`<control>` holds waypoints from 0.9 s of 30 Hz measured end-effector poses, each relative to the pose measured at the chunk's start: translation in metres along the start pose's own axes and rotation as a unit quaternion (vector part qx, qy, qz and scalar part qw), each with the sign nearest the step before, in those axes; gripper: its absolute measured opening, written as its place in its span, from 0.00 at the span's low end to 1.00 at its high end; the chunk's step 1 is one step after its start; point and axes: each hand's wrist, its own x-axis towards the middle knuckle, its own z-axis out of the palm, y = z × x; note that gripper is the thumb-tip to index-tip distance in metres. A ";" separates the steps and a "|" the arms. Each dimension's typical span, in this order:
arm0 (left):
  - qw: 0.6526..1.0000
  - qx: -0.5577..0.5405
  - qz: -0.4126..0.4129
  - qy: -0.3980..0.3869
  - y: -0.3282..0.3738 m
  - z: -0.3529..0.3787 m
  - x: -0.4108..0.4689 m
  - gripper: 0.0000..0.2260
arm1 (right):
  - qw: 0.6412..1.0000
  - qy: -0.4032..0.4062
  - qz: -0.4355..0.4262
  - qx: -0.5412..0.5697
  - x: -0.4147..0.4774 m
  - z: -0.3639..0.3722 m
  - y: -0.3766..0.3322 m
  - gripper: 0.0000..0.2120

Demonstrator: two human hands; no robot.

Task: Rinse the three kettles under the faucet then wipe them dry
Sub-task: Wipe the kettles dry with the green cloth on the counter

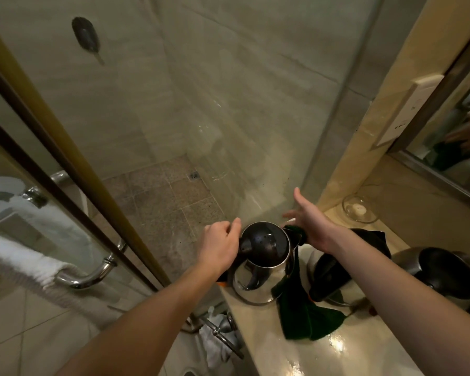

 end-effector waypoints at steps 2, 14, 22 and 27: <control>1.000 0.012 0.017 -0.010 0.000 0.001 0.005 0.24 | 0.999 -0.024 -0.014 -0.034 -0.002 -0.001 -0.006 0.55; 0.995 0.038 0.080 -0.047 -0.002 0.004 0.024 0.26 | 0.972 -0.103 0.092 -0.189 0.024 0.009 0.001 0.51; 0.996 0.024 0.078 -0.038 -0.003 0.003 0.024 0.27 | 0.984 -0.078 0.039 -0.155 0.021 0.022 -0.005 0.47; 0.998 0.027 0.055 -0.024 -0.003 0.004 0.022 0.27 | 0.971 -0.095 -0.039 -0.215 0.003 0.026 -0.025 0.45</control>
